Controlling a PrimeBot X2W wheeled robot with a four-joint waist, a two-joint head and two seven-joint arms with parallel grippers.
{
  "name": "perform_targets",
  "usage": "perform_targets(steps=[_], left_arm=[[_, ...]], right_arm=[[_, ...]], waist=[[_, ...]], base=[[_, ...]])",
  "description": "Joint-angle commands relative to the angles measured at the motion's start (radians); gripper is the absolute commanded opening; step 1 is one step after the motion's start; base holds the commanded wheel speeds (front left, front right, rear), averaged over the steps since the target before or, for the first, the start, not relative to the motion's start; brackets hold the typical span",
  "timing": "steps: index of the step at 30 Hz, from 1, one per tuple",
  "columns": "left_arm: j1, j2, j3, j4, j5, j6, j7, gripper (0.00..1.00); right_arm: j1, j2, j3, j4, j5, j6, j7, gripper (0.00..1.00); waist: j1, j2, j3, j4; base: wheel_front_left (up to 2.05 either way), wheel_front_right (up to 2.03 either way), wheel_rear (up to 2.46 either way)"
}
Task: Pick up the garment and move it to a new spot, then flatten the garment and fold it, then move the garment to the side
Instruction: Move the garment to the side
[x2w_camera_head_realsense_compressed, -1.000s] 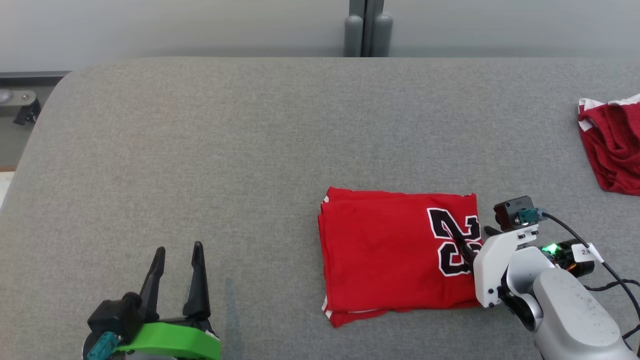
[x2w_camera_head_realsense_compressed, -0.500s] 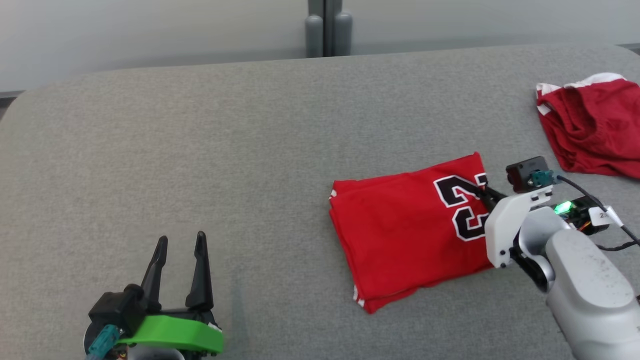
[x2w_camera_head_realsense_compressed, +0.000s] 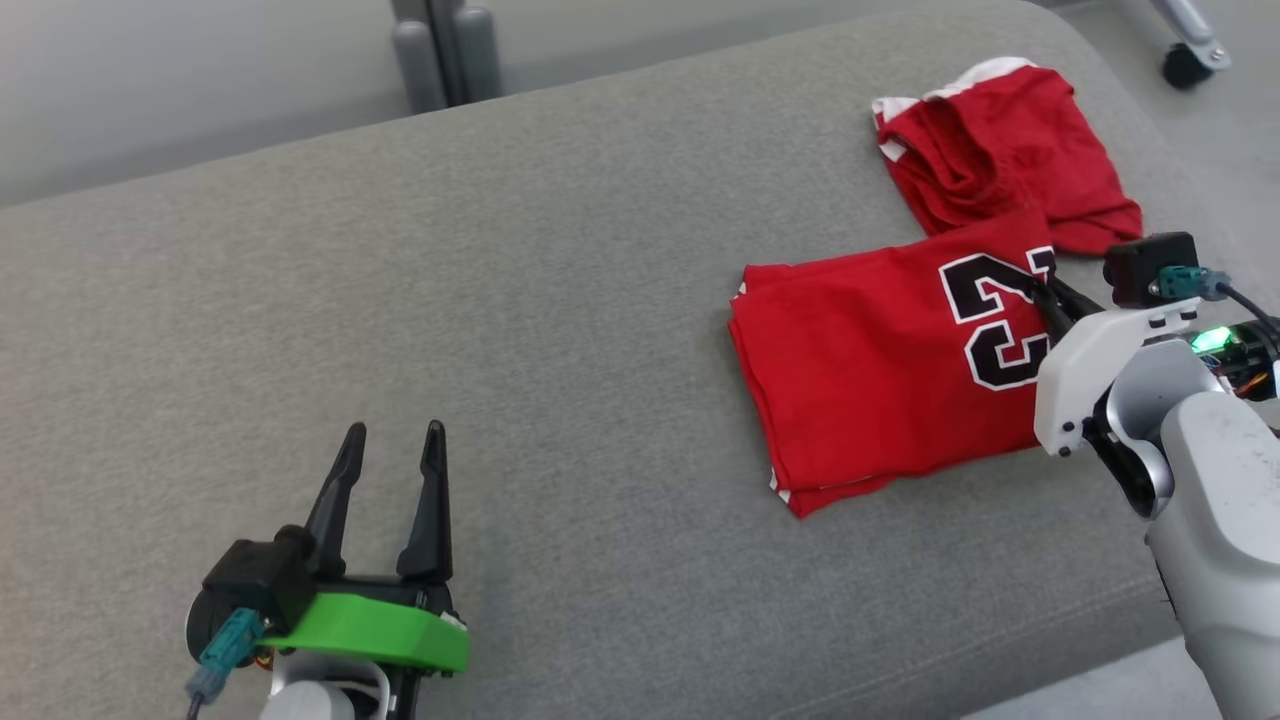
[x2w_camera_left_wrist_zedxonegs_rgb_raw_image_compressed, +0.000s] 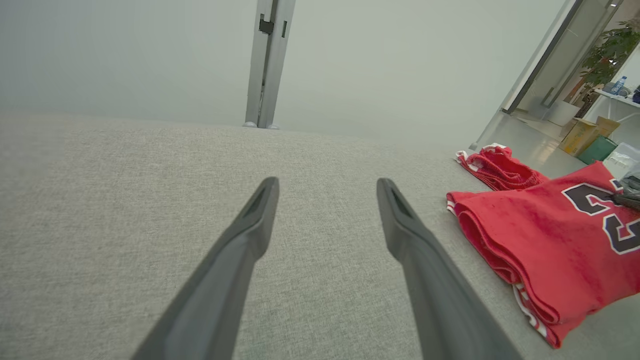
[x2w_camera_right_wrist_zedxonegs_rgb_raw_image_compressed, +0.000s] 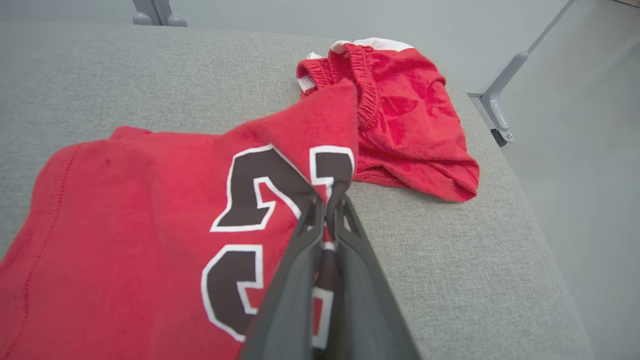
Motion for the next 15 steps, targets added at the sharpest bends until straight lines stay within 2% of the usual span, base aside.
perform_targets(steps=[1, 8, 15], left_arm=[[-0.026, 0.017, -0.001, -0.001, 0.006, -0.001, 0.000, 1.00], [-0.051, 0.043, -0.006, 0.000, 0.008, -0.001, 0.000, 1.00], [-0.061, 0.049, -0.006, 0.005, 0.001, -0.001, 0.000, 1.00]], right_arm=[[-0.013, 0.008, -0.008, -0.003, -0.003, -0.002, -0.011, 0.00], [-0.042, 0.036, -0.023, 0.004, -0.018, -0.002, -0.044, 0.00], [-0.119, 0.065, -0.011, 0.012, -0.036, -0.002, -0.063, 0.00]], waist=[[0.0000, -0.0001, 0.058, -0.108], [0.0000, -0.0001, 0.092, -0.156], [0.0000, -0.0001, 0.102, -0.130]], base=[[0.00, 0.00, 0.00], [0.00, 0.00, 0.00], [0.00, 0.00, 0.00]])
